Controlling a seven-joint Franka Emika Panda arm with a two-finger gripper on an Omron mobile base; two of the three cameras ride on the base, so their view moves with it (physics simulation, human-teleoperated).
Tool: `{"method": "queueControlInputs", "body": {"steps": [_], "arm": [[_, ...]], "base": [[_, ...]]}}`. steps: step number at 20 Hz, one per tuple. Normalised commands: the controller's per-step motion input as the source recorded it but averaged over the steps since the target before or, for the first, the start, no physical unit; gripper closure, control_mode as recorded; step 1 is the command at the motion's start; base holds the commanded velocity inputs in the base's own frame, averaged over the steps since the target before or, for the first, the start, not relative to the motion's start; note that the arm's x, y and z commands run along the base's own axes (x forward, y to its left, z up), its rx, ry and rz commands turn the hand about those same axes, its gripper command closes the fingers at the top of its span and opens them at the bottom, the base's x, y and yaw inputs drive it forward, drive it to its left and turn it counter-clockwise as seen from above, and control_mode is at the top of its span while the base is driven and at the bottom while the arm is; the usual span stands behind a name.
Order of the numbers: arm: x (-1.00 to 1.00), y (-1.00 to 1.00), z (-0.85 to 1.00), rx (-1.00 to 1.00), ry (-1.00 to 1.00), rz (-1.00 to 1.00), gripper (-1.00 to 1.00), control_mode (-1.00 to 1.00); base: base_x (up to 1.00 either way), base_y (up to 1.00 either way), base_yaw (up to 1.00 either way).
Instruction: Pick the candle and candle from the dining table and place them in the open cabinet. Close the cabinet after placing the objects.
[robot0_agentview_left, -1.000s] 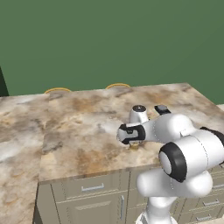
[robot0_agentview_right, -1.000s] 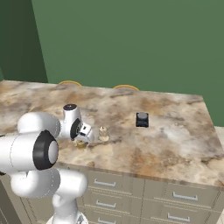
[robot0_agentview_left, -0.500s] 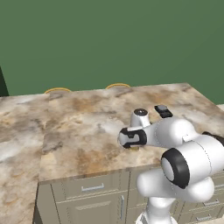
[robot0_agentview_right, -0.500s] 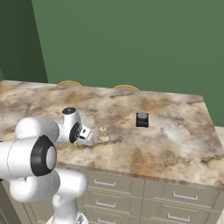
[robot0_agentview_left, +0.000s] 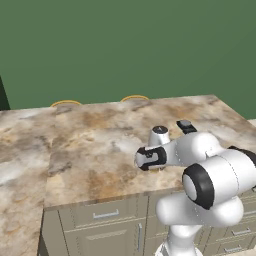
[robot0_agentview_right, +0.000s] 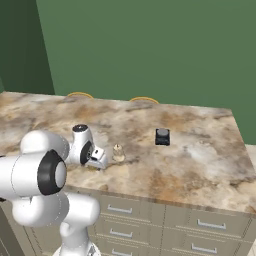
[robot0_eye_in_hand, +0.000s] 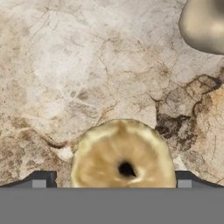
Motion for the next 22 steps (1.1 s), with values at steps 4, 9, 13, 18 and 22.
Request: {"method": "queueControlInputs", "body": {"steps": [4, 9, 13, 18, 22], "arm": [[0.00, 0.00, 0.00, 0.00, 0.00, 0.00, -1.00, -1.00], [0.00, 0.00, 0.00, 0.00, 0.00, 0.00, 1.00, -1.00], [0.00, 0.00, 0.00, 0.00, 0.00, 0.00, 1.00, -1.00], [-0.19, 0.00, 0.06, 0.00, -0.04, 0.00, 1.00, -1.00], [-0.54, 0.00, 0.56, 0.00, -0.01, 0.03, 1.00, -1.00]], "base": [[0.00, 0.00, 0.00], [0.00, 0.00, 0.00], [0.00, 0.00, 0.00], [0.00, 0.00, 0.00], [0.00, 0.00, 0.00]]}}
